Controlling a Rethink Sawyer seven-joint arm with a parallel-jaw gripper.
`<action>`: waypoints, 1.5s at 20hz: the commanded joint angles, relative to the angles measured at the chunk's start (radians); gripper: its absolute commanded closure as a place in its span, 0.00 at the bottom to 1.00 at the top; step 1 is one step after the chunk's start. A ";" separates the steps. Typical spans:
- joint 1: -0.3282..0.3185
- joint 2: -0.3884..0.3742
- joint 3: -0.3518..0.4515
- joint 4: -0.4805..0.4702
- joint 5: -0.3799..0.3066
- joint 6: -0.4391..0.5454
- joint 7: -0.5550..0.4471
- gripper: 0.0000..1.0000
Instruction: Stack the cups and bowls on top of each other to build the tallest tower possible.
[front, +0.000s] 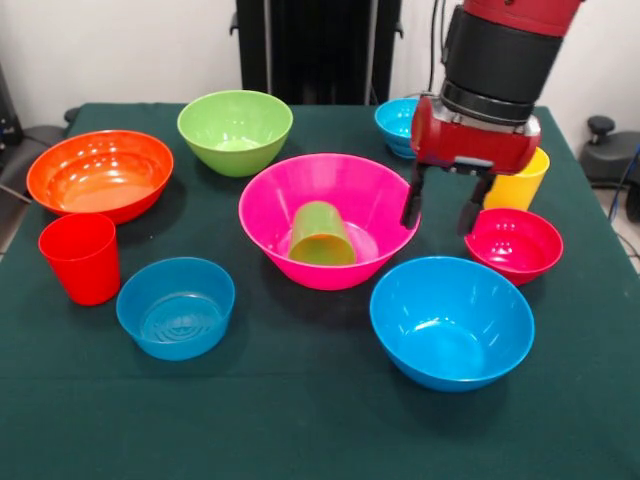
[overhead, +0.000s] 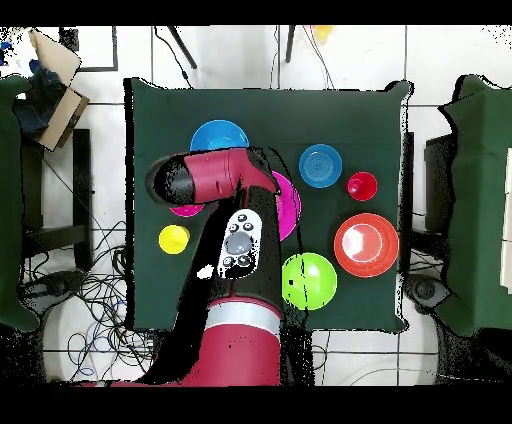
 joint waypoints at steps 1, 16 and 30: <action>-0.025 0.022 0.151 -0.161 0.010 0.158 -0.087 0.00; -0.033 0.107 0.148 -0.017 -0.080 -0.164 0.012 0.00; 0.050 0.185 0.038 0.104 -0.100 -0.460 0.116 0.00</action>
